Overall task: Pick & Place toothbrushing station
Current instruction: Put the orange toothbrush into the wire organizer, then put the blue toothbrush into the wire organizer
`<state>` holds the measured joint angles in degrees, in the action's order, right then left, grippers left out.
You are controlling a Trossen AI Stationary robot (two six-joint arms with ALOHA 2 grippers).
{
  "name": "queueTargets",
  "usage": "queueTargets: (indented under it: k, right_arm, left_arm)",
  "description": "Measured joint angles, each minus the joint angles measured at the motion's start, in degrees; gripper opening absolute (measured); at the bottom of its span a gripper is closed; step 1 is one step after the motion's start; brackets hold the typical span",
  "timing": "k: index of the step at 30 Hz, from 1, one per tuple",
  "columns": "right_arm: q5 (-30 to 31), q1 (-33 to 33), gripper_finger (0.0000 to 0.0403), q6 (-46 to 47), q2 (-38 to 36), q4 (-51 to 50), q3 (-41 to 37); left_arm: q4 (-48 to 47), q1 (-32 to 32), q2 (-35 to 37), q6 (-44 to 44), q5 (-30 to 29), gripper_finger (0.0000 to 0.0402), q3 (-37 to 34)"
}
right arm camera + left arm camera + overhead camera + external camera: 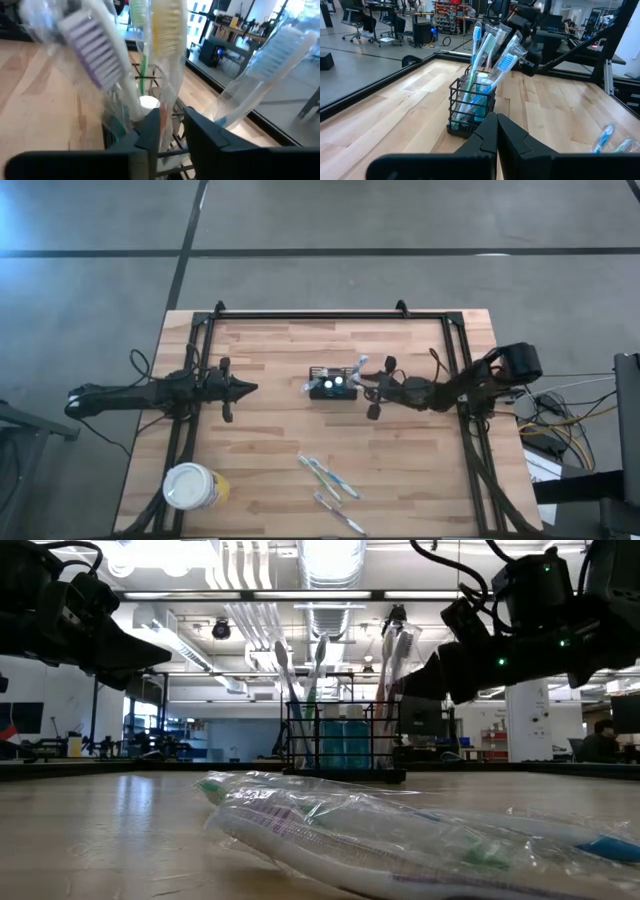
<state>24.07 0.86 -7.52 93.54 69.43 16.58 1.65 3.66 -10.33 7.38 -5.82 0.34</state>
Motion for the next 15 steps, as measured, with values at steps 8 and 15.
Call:
queueTargets:
  k: [8, 15]
  right_arm:
    - [-0.3, 0.0, 0.0162, 3.0, -13.9, -15.5, 1.5]
    - [-0.5, 0.0, 0.0187, 5.8, -30.0, -40.5, 6.6]
  left_arm:
    - [0.0, 0.0, 0.0, 0.0, 0.0, 0.0003, 0.0]
    - [0.0, 0.0, 0.0, 0.0, 0.0, 0.0003, 0.0]
